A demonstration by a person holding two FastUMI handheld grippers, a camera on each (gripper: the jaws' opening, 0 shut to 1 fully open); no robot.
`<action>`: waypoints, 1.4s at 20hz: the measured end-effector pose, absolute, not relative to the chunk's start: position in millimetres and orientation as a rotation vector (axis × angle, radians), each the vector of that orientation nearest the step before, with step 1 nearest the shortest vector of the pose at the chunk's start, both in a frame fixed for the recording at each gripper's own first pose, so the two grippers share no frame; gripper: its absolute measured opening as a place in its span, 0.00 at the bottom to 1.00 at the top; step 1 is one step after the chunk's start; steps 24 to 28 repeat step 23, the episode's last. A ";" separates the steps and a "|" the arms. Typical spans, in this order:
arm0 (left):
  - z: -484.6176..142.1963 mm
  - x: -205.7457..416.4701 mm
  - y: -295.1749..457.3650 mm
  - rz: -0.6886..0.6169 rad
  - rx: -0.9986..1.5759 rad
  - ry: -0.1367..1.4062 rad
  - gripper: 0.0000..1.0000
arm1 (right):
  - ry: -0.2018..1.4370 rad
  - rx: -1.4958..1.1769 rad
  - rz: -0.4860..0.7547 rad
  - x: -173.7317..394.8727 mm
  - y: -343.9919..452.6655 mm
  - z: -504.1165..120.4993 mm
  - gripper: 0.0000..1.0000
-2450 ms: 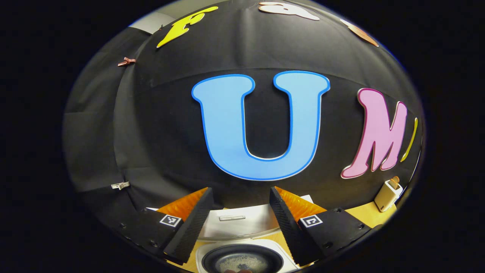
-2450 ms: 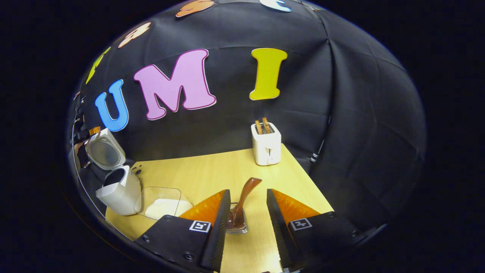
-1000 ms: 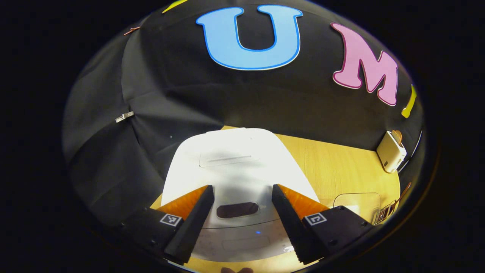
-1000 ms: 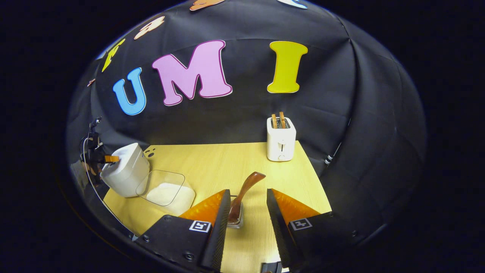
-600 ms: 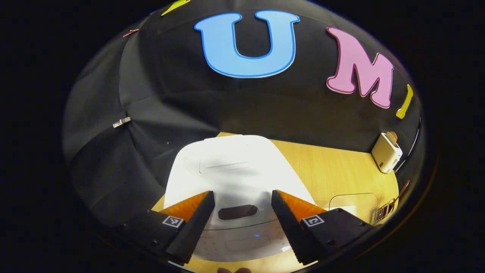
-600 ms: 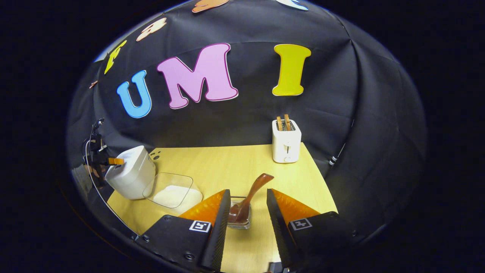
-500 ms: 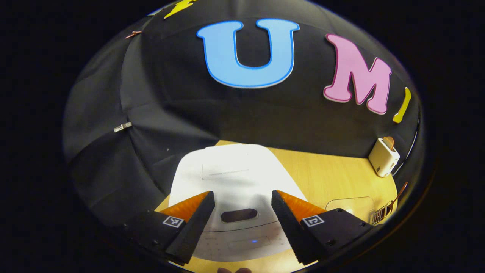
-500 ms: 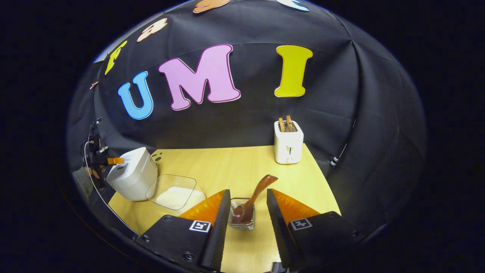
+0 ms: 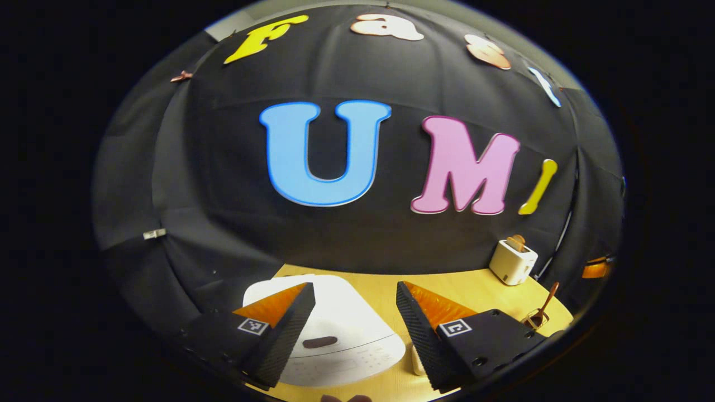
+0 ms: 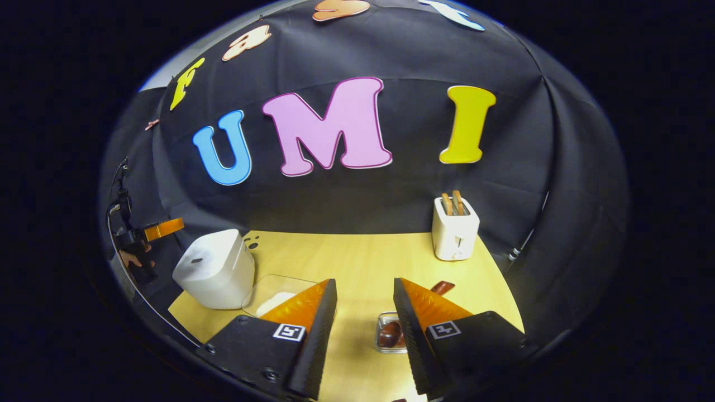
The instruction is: Close the left gripper, press the button to open the rice cooker; take a wooden spoon from the chopstick holder with the right hand, scoop a spoonful of rice and pour it into the rice cooker, then put the wooden spoon back into the chopstick holder.
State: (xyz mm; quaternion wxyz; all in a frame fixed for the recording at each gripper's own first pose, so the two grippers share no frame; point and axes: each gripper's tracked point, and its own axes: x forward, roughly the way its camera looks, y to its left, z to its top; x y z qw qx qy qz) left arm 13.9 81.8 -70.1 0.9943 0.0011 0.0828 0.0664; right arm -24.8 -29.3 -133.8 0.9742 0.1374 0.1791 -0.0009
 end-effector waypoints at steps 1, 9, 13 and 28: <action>-66.9 13.3 74.6 0.106 0.020 0.160 0.95 | 0.354 0.276 0.008 -22.2 -23.3 -129.6 0.72; -60.3 3.5 32.6 -0.036 0.037 0.118 0.95 | 0.331 0.234 0.040 -5.4 10.2 -107.1 0.98; -64.2 8.2 33.1 -0.060 0.023 0.121 0.95 | 0.334 0.217 0.038 5.4 18.7 -105.5 0.98; -72.9 21.1 35.0 -0.097 0.010 0.142 0.95 | 0.337 0.247 0.046 26.8 39.2 -105.1 0.98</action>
